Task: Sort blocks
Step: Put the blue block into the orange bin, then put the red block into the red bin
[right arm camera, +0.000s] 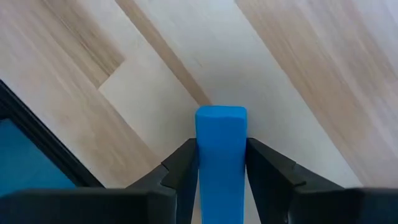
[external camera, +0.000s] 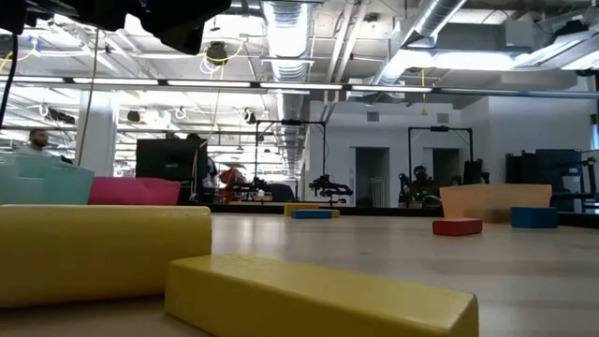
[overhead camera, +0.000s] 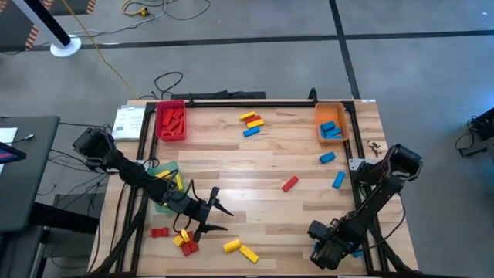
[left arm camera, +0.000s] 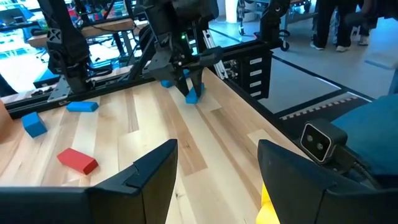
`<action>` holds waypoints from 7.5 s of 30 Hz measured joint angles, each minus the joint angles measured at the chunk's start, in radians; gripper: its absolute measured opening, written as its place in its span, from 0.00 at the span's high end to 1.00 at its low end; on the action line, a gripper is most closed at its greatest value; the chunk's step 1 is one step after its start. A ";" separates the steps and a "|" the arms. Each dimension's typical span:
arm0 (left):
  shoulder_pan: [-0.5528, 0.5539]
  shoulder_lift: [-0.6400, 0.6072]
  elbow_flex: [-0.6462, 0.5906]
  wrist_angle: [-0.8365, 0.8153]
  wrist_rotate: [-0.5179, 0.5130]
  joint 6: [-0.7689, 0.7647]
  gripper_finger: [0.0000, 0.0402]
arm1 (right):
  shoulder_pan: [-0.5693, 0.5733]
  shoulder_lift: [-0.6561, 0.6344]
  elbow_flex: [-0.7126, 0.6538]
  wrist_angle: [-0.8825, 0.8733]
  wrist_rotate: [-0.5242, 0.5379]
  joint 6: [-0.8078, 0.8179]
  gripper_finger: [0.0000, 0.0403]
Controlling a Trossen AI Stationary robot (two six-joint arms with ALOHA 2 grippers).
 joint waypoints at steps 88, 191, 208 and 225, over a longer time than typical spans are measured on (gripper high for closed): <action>-0.014 0.000 0.000 -0.188 -0.001 -0.145 0.46 | -1.614 -0.425 0.171 -0.347 0.536 -1.455 0.77; -0.118 -0.001 0.332 -1.071 0.401 -0.478 0.46 | -1.195 -0.463 -0.124 -0.242 0.313 -1.243 0.37; -0.210 0.009 0.327 -1.047 0.253 -0.501 0.46 | -0.806 -0.463 -0.123 -0.029 0.311 -1.154 0.37; -0.249 0.216 0.337 -1.041 0.248 -0.441 0.46 | -0.638 -0.463 -0.123 0.164 0.312 -1.154 0.37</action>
